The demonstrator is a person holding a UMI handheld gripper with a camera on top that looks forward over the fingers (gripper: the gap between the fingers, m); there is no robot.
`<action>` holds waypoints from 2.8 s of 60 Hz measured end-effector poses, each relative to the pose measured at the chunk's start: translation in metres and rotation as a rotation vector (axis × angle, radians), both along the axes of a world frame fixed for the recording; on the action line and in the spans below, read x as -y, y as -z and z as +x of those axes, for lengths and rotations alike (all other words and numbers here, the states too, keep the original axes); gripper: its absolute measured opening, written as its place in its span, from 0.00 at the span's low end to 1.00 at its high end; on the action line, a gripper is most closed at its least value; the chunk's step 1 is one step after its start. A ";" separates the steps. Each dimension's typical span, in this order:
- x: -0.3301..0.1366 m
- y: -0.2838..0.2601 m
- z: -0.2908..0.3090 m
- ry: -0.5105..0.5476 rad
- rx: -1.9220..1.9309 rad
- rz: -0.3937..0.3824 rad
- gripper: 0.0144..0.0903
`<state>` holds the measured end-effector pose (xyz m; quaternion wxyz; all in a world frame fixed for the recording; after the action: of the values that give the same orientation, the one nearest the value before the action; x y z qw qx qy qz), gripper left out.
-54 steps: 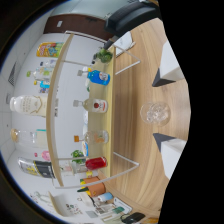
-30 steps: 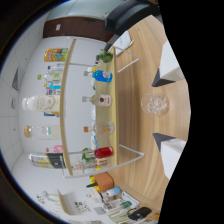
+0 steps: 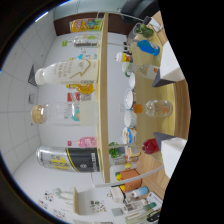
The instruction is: Make me a cup of Mount Fuji.
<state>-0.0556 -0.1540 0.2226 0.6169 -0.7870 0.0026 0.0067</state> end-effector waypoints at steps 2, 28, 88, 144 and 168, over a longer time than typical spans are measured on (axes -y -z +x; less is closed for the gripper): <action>-0.009 0.003 -0.001 0.000 0.001 0.000 0.89; -0.044 0.039 0.005 0.031 0.035 -0.031 0.28; 0.057 0.109 -0.012 0.103 -0.904 -0.171 0.27; 0.049 0.064 -0.006 0.100 -1.824 -0.068 0.27; 0.051 0.025 -0.091 -0.065 -0.471 0.010 0.28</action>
<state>-0.1471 -0.2053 0.1977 0.6026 -0.7603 0.1212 0.2099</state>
